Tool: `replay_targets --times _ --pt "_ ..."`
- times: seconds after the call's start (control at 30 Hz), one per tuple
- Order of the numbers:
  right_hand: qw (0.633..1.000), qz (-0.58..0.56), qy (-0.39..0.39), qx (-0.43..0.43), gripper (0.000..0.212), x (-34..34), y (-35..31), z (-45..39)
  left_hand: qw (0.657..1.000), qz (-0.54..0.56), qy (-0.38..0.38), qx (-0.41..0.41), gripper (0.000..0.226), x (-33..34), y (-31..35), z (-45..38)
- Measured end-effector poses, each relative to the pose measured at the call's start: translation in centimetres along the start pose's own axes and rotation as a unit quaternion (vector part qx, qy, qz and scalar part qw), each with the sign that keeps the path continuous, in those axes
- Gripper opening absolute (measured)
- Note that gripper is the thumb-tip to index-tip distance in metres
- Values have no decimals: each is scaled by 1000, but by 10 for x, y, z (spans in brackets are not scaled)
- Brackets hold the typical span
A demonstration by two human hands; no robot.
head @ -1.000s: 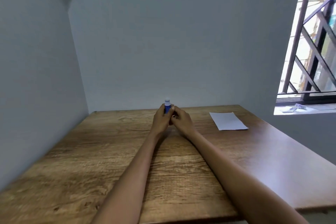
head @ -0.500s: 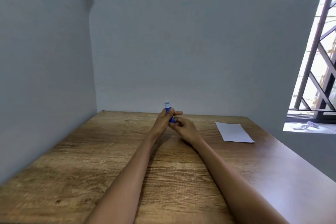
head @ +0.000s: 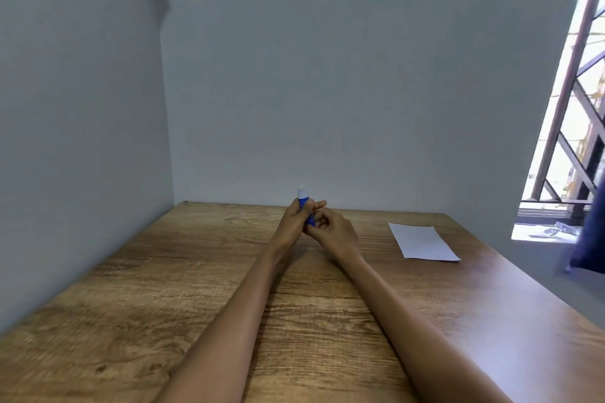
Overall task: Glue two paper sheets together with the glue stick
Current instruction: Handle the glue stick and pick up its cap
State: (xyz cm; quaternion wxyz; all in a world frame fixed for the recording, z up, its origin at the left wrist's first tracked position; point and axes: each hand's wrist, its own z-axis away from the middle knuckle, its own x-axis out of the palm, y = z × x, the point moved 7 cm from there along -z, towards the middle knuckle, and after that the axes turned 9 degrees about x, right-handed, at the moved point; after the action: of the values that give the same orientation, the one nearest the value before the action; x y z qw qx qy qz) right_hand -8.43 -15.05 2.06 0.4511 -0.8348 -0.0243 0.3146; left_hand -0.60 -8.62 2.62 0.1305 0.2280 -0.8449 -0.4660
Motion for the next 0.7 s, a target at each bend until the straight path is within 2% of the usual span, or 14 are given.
replay_targets --times 0.07,0.1,0.2,0.27,0.3,0.4,0.5,0.53,0.6,0.67,0.7 --pt "1000 -11 9 3 22 1 1 1 1000 6 -3 -3 24 4 0 0" --pt "998 -52 -19 11 21 5 1 1 1000 7 -3 -1 26 4 1 0" --pt "975 -136 -177 17 20 20 0 5 1000 -5 7 2 34 -2 0 -2" --pt "962 -149 -228 19 27 23 -2 8 1000 -14 5 1 33 -6 0 -2" --pt "966 -144 -216 16 26 21 -2 5 1000 -10 6 -1 32 -6 0 -2" --pt "991 -99 -84 20 7 8 1 -1 1000 -5 7 -4 25 -3 1 0" --pt "998 -51 2 42 26 4 6 -1 1000 0 -2 -9 22 3 -2 0" --pt "998 -53 2 40 28 4 6 -1 1000 2 -1 -8 24 4 -1 1" --pt "996 -74 -49 19 23 7 2 -2 1000 10 5 -3 28 1 1 1" --pt "984 -98 -147 -2 14 15 -3 3 1000 3 6 1 29 -1 1 1" --pt "974 -116 -196 9 18 19 -2 6 1000 -4 4 -1 30 -3 0 1"
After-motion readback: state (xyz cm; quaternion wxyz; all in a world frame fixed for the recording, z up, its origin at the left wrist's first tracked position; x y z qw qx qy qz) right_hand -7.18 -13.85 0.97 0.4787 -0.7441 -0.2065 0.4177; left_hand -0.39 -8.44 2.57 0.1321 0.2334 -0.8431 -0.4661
